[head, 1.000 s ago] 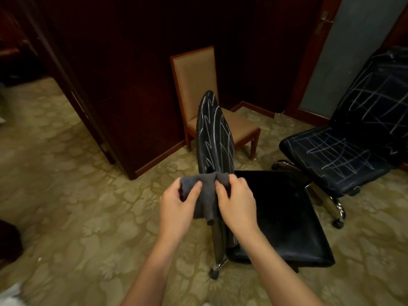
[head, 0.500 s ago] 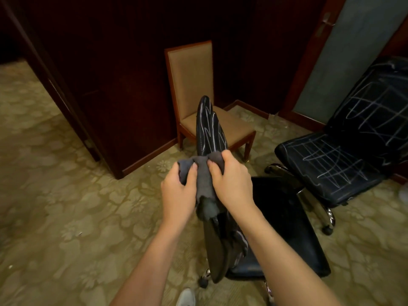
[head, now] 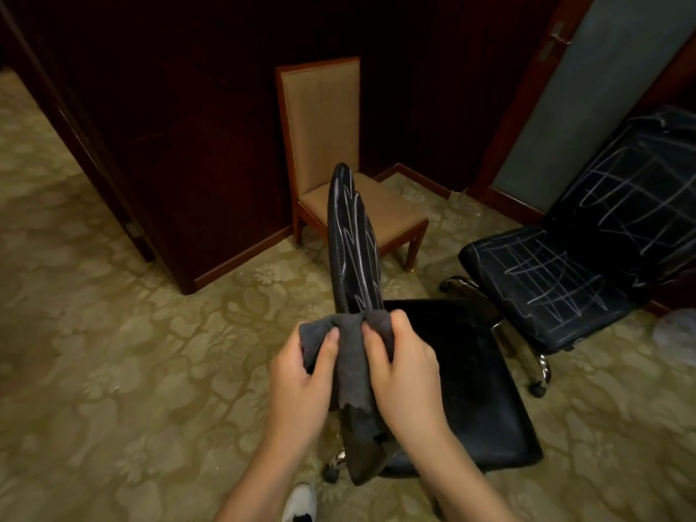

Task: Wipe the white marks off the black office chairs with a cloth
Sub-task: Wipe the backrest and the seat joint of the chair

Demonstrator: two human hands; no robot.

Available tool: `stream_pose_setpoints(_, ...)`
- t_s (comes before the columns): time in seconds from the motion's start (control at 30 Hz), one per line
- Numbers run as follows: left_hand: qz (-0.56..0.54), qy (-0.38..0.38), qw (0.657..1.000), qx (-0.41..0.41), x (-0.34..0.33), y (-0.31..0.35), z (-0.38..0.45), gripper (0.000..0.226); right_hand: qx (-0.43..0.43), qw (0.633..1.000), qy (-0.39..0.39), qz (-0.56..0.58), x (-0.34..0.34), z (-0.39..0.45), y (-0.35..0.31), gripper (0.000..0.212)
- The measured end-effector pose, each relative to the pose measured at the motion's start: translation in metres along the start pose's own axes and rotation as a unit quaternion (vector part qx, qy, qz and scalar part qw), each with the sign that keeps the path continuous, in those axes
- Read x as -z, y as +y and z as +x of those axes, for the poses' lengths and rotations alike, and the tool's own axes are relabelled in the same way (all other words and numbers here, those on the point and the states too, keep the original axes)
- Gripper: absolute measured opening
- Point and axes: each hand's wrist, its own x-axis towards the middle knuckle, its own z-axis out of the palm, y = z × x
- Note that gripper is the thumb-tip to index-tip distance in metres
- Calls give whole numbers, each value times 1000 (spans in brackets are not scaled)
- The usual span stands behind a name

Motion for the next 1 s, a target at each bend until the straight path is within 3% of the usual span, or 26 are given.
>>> stream_pose_setpoints(0.23, 3, 32, 999, 26, -20, 9, 97, 7, -44, 998, 2, -37, -20, 99, -20, 16)
stream_pose_setpoints(0.57, -90, -44, 994, 41, -4, -3, 28, 22, -30, 1000, -7, -4, 1, 28, -7, 7)
stream_pose_setpoints(0.7, -99, -54, 992, 61, -12, -6, 59, 21, -30, 999, -9, -27, 1, 61, -12, 9)
stream_pose_setpoints(0.87, -71, 2, 995, 71, -25, 2, 131, 25, -38, 996, -9, -83, -22, 136, -23, 17)
stream_pose_setpoints(1.0, -48, -24, 997, 63, -17, 0, 120, 24, -49, 997, -21, -61, -23, 123, -14, 15)
